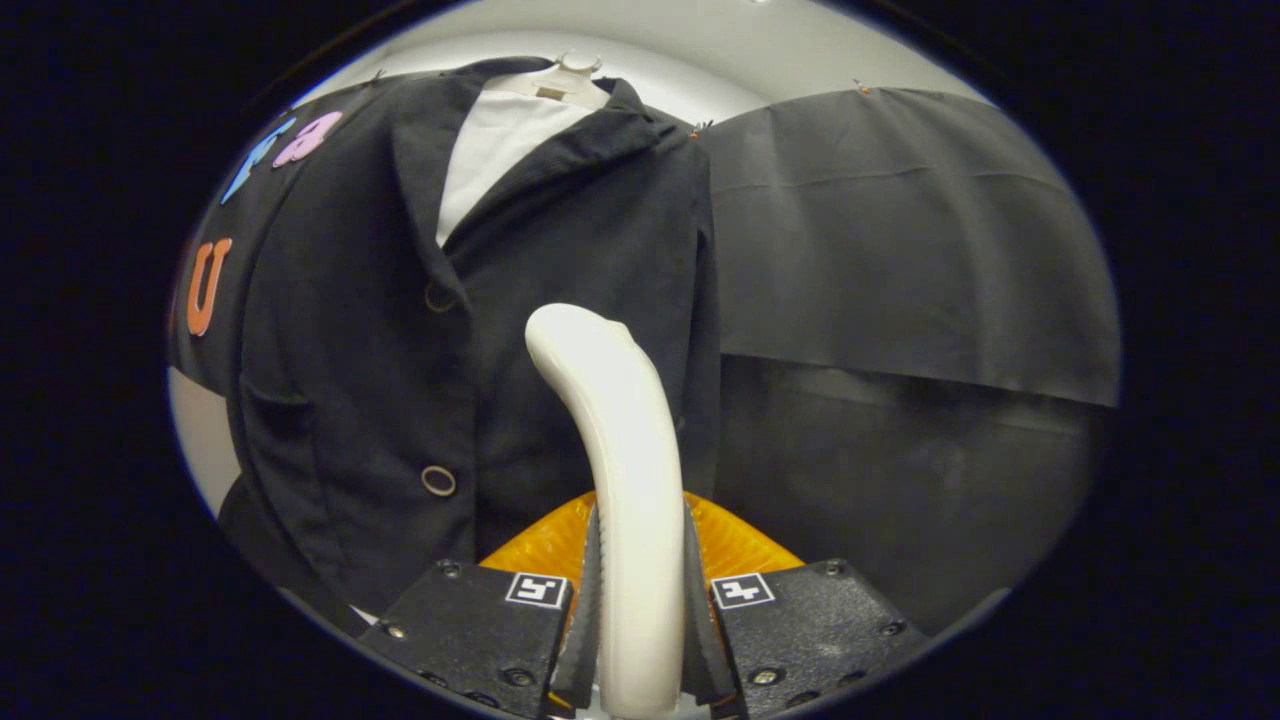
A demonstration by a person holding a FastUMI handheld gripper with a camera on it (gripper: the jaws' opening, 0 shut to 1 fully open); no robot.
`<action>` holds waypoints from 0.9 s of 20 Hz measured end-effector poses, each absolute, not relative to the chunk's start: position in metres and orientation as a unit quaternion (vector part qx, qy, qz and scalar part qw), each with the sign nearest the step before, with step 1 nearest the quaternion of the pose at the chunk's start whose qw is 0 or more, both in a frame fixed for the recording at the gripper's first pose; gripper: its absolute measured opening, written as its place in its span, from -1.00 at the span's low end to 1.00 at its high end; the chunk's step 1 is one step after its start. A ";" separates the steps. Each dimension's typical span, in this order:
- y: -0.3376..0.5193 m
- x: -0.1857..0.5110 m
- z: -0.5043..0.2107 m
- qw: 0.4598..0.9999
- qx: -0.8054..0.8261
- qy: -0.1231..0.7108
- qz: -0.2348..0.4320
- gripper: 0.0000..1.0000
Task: Iron the clothes twice with a garment steamer, once on the left side and once on the right side.
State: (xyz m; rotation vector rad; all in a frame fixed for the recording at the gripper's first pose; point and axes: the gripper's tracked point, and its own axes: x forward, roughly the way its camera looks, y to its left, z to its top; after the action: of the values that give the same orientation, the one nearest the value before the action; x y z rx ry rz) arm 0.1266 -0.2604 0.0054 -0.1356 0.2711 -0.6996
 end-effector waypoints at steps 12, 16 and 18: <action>-0.262 0.124 -0.003 0.915 -0.067 0.204 -0.342 -0.22; -0.261 0.123 -0.006 0.907 -0.064 0.233 -0.344 -0.22; -0.262 0.124 -0.008 0.903 -0.065 0.249 -0.345 -0.22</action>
State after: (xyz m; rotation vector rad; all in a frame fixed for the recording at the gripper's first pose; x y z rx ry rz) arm 0.1243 -0.2623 -0.0080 -0.1335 0.5139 -0.7125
